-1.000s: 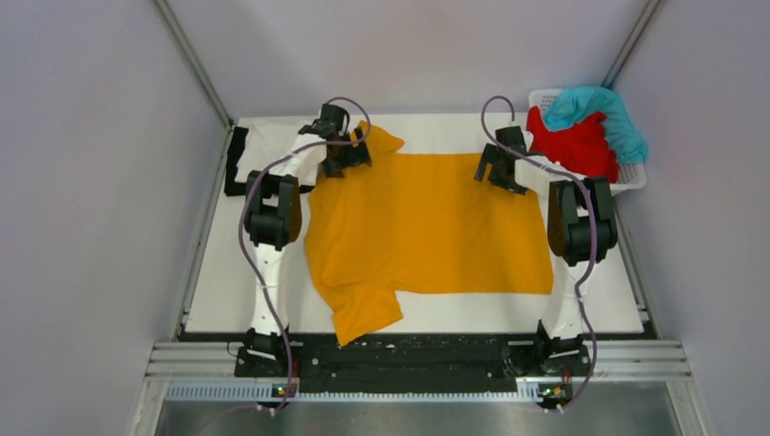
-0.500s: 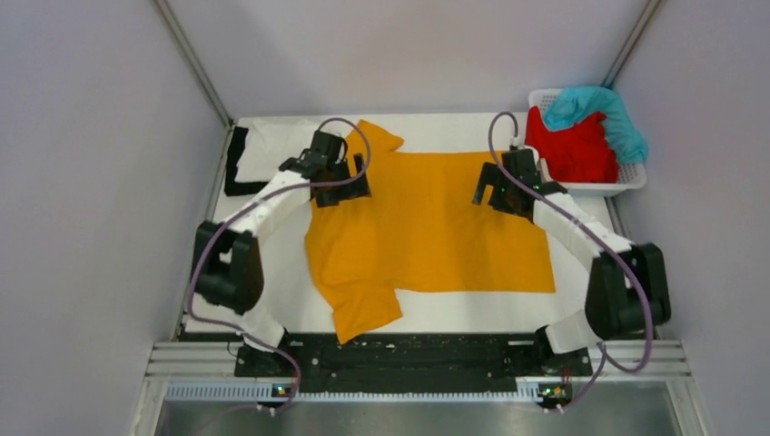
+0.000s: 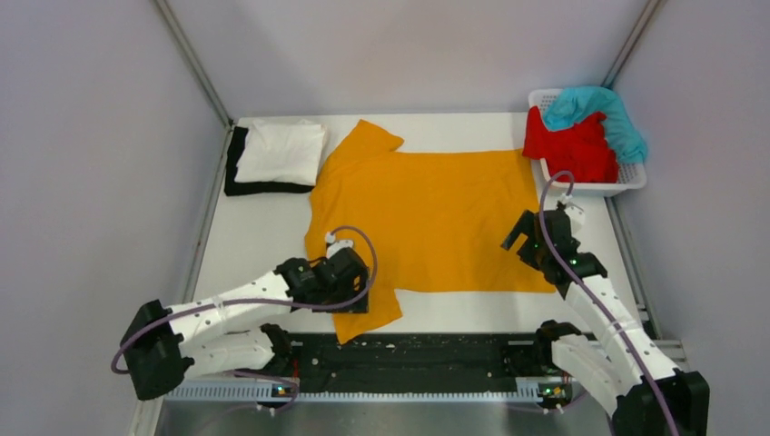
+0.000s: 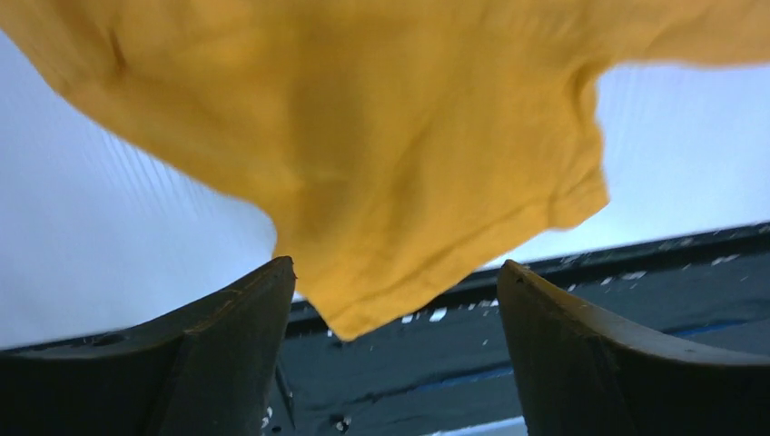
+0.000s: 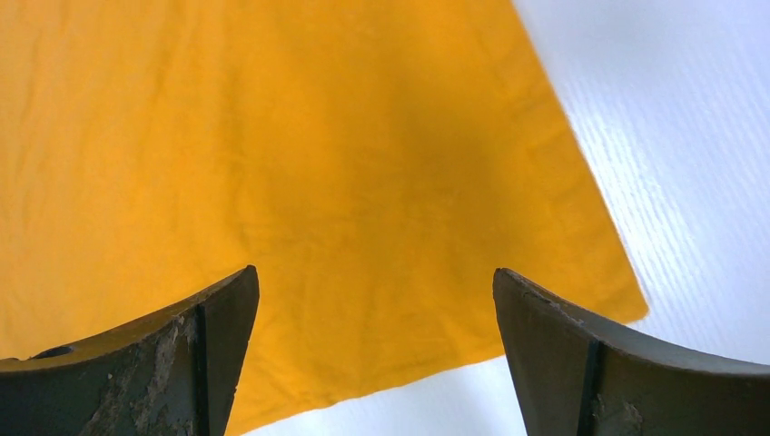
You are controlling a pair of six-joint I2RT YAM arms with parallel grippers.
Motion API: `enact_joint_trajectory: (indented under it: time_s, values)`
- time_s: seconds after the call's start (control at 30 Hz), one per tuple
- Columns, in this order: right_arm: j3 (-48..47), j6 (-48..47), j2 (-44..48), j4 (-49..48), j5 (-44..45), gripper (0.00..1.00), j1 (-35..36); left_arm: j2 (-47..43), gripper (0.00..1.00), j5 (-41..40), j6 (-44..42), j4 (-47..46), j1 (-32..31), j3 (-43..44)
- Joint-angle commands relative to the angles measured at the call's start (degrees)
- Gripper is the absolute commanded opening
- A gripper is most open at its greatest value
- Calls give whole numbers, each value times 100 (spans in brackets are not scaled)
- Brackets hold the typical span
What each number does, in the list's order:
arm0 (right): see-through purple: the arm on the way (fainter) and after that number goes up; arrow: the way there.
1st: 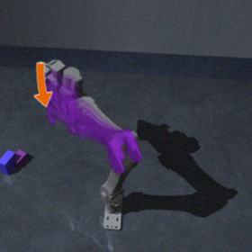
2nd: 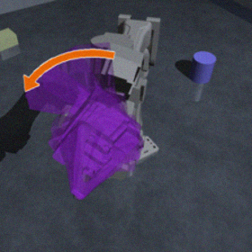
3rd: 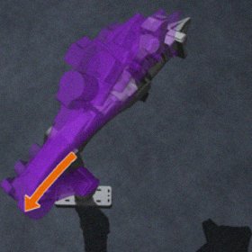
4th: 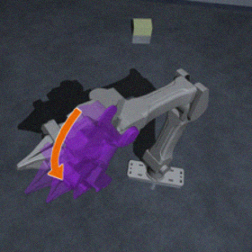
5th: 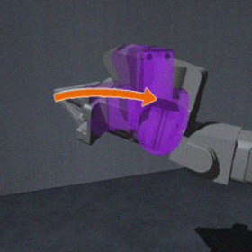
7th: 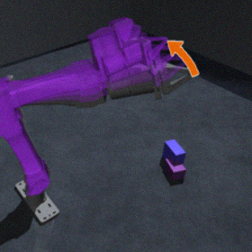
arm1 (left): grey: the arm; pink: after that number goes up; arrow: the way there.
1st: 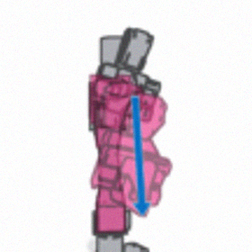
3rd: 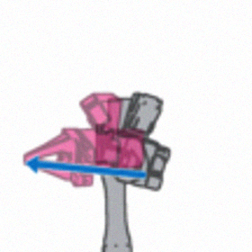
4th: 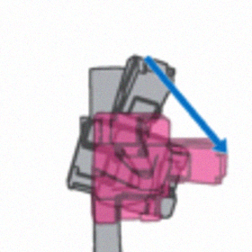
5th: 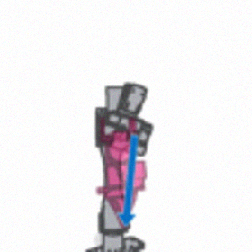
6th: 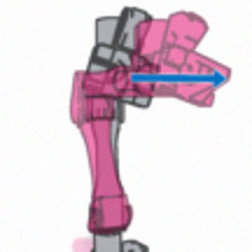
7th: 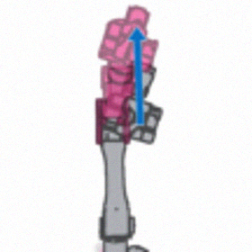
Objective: Fold and stack the t-shirts
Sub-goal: Grab the side of the flattened tshirt closest away from the robot with both arms
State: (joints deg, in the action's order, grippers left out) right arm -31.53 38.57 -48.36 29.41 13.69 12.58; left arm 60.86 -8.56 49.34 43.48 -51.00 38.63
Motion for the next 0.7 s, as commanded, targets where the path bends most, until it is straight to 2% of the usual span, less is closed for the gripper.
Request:
enact_joint_trajectory:
  time_s: [0.0,0.1,0.17,0.33,0.4,0.47,0.5,0.57,0.67]
  values:
    - [-81,484,124,473,486,99,-242,-261,82,-176,1026,604,-928,-312]
    - [-70,576,96,636,689,99,-322,-198,73,112,1347,286,-1422,-550]
    - [-50,603,67,660,748,99,-366,-47,64,103,1496,244,-1616,-594]
    - [0,796,86,786,851,99,-425,715,60,-100,1511,190,-1764,-528]
    - [31,847,169,865,857,99,-433,1116,53,-222,1478,209,-1765,-366]
    - [47,905,295,1011,919,98,-443,1537,41,-291,1425,162,-1764,-217]
    - [58,974,369,1105,972,98,-445,1695,30,-368,1419,139,-1764,-165]
    - [131,1252,527,1222,952,97,-447,1890,1,-574,1484,242,-1764,-26]
    - [406,1689,806,1229,604,97,-445,1790,0,-780,1489,369,-1764,130]
